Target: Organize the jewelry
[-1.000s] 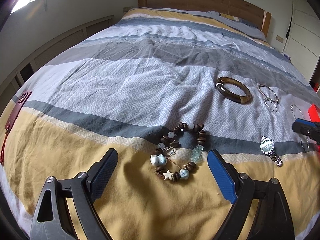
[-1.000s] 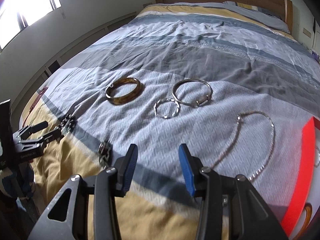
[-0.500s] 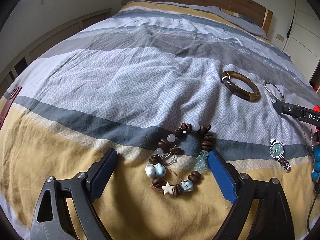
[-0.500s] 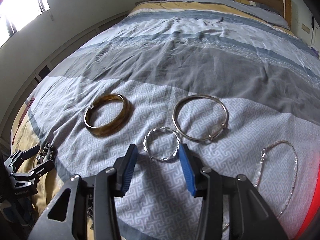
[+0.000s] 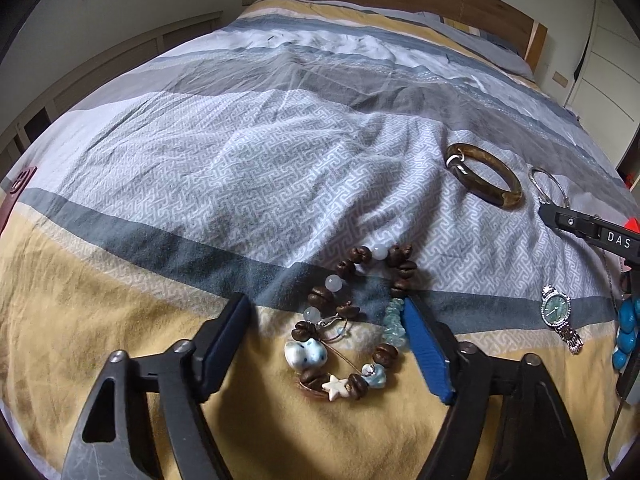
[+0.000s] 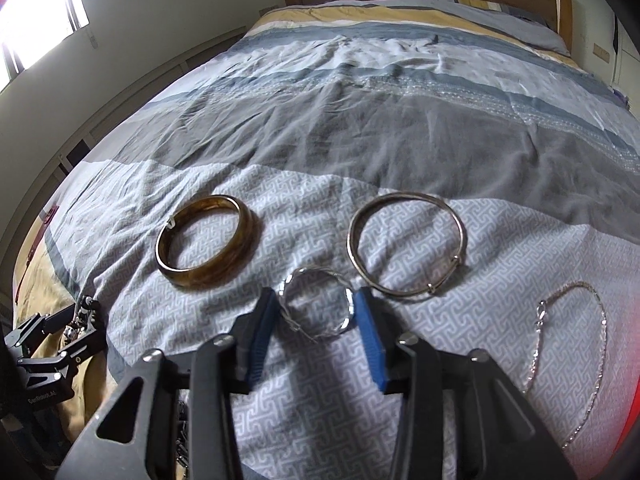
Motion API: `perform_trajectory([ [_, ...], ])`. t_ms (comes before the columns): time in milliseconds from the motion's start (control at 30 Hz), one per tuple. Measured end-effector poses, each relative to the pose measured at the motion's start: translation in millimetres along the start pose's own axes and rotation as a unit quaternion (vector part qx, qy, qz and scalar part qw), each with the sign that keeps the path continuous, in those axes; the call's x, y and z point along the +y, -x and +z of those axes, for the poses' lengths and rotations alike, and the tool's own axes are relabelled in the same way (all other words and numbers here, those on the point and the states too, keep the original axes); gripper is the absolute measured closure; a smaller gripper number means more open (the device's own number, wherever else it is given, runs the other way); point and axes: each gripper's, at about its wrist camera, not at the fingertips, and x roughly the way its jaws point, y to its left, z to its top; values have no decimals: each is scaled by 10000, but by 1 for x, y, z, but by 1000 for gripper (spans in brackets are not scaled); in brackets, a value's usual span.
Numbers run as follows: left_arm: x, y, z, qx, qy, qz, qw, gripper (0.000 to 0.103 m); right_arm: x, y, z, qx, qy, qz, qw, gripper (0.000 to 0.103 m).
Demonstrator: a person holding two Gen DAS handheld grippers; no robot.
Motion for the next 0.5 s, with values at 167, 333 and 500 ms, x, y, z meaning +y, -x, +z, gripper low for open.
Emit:
perform_trajectory([
  [167, 0, 9, -2, -13, -26, -194, 9998, 75, 6, 10, -6, -57, 132, 22, 9999, 66],
  [333, -1, 21, -5, 63, -7, -432, 9990, 89, 8, 25, -15, -98, 151, 146, 9997, 66],
  [500, -14, 38, -11, 38, -178, -464, 9988, 89, 12, 47, -22, -211, 173, 250, 9993, 66],
])
